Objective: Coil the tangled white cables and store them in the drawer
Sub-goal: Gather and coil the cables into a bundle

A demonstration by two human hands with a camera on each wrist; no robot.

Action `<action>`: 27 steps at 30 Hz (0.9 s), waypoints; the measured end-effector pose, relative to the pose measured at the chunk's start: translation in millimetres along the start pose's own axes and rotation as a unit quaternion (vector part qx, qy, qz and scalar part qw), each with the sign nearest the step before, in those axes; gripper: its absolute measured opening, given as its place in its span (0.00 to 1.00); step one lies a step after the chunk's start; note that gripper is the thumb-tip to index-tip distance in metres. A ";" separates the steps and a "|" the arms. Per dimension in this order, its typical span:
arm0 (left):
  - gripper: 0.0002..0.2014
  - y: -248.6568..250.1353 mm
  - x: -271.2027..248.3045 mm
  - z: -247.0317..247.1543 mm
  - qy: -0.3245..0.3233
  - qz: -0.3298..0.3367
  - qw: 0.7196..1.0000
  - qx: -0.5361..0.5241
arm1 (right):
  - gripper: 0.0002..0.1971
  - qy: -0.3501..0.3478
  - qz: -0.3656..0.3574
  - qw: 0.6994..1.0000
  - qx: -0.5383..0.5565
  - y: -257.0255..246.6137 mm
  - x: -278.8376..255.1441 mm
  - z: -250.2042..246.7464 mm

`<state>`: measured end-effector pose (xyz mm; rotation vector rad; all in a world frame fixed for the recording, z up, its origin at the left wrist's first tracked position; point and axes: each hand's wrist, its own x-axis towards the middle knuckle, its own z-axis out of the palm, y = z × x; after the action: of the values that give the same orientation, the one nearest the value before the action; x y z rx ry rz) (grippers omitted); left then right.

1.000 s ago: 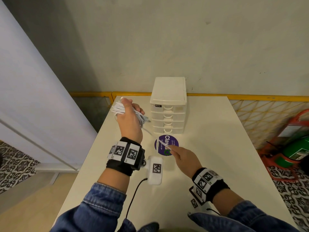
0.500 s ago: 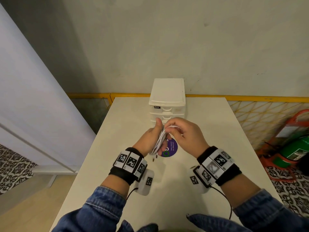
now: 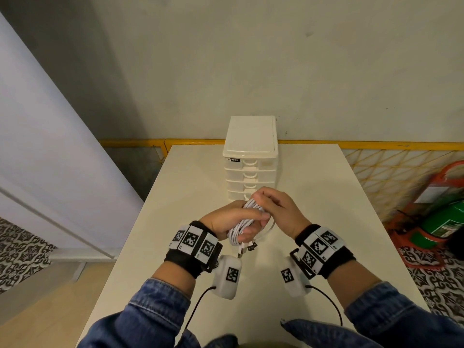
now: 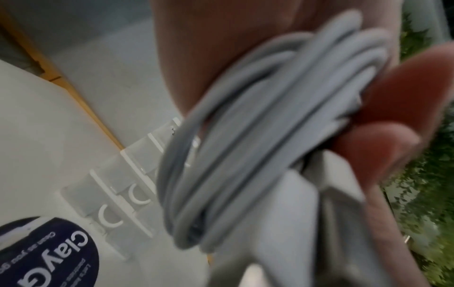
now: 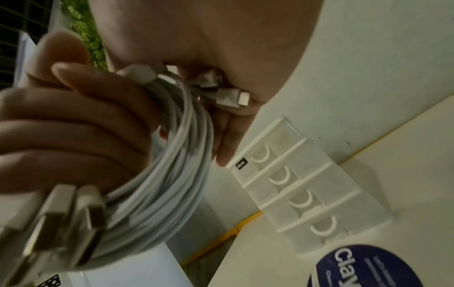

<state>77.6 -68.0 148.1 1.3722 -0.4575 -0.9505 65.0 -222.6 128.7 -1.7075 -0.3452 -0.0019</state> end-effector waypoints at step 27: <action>0.16 -11.4 6.0 -48.1 0.437 0.147 0.885 0.062 | 0.16 0.241 0.089 0.964 -0.062 12.3 48.5 68.9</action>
<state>114.4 -42.3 126.7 1.6293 -0.0216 0.0022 100.7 -146.6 114.6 -1.7915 0.1745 -0.3090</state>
